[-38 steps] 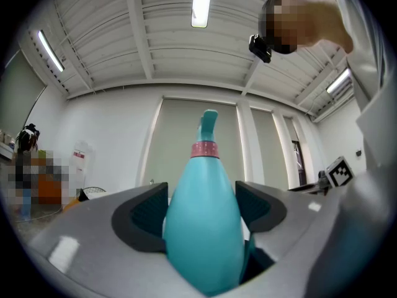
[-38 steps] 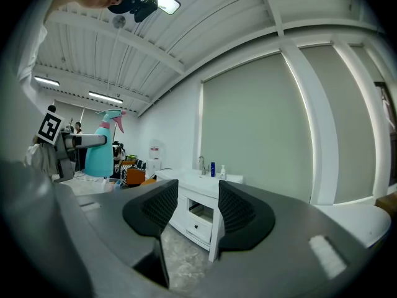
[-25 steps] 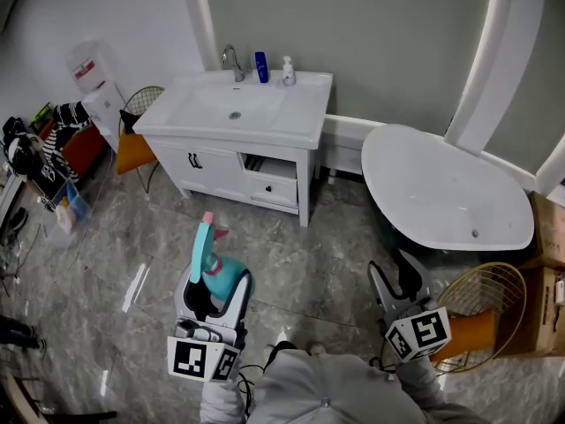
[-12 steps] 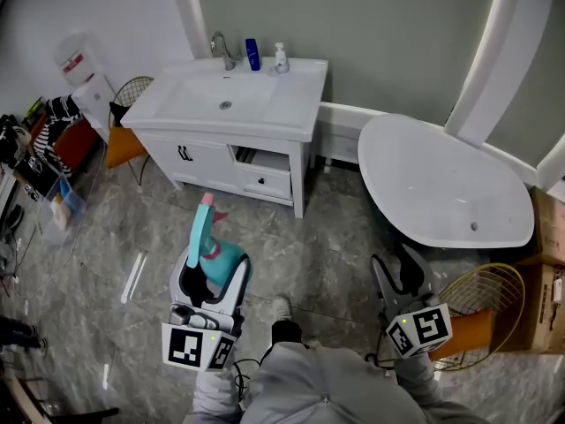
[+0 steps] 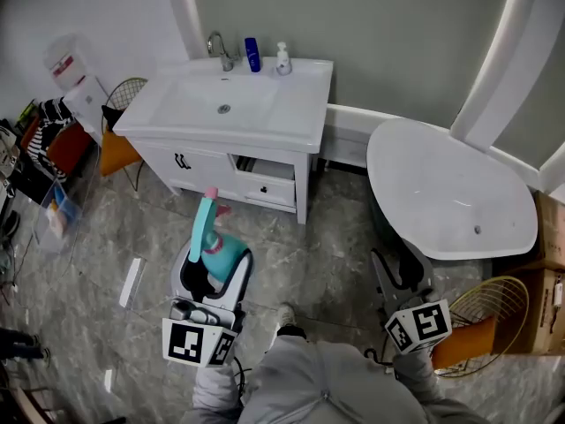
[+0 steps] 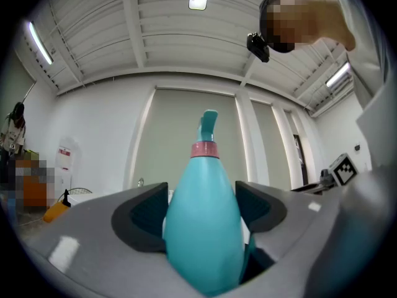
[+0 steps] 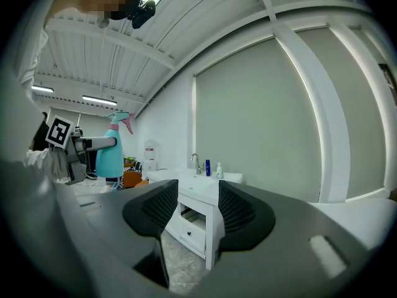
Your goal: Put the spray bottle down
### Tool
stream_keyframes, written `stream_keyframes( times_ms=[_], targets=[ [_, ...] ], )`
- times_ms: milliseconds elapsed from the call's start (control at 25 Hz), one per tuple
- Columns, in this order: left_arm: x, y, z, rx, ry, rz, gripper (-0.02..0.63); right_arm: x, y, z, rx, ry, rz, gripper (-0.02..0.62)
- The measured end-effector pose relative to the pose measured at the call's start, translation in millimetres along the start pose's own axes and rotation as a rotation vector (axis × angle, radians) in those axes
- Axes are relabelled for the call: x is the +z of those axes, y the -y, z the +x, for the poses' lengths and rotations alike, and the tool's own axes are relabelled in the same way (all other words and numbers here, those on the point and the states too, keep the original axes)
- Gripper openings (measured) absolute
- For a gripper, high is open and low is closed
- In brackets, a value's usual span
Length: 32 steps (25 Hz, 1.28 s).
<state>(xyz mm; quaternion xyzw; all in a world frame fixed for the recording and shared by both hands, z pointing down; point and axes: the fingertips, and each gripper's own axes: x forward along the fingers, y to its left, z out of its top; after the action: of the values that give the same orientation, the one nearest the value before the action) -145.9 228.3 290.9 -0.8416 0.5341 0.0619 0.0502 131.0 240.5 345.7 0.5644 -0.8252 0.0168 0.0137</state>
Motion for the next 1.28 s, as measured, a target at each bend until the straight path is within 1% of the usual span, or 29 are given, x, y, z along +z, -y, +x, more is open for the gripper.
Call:
stream_keyframes(
  times_ms=[200,520,720,920,1080,1280],
  targets=[
    [-2,-36,40,-0.017,-0.001,-0.004,0.388,9,2,49,-0.018,0.002,-0.002,0.202],
    [-8,-89,111,-0.077,0.017,-0.001,0.388,14,7,130,-0.064,0.014,0.003,0.202],
    [-16,-118,145,-0.119,0.018,0.008,0.388,12,5,168,-0.099,0.025,0.006,0.202],
    [-19,-132,171,-0.149,0.017,0.016,0.388,12,10,193,-0.117,0.014,-0.001,0.202],
    [-26,-139,190,-0.159,0.015,0.002,0.388,14,14,209,-0.119,0.013,-0.008,0.202],
    [-35,-141,222,-0.161,0.015,-0.008,0.388,13,32,235,-0.108,0.006,-0.009,0.202]
  ],
)
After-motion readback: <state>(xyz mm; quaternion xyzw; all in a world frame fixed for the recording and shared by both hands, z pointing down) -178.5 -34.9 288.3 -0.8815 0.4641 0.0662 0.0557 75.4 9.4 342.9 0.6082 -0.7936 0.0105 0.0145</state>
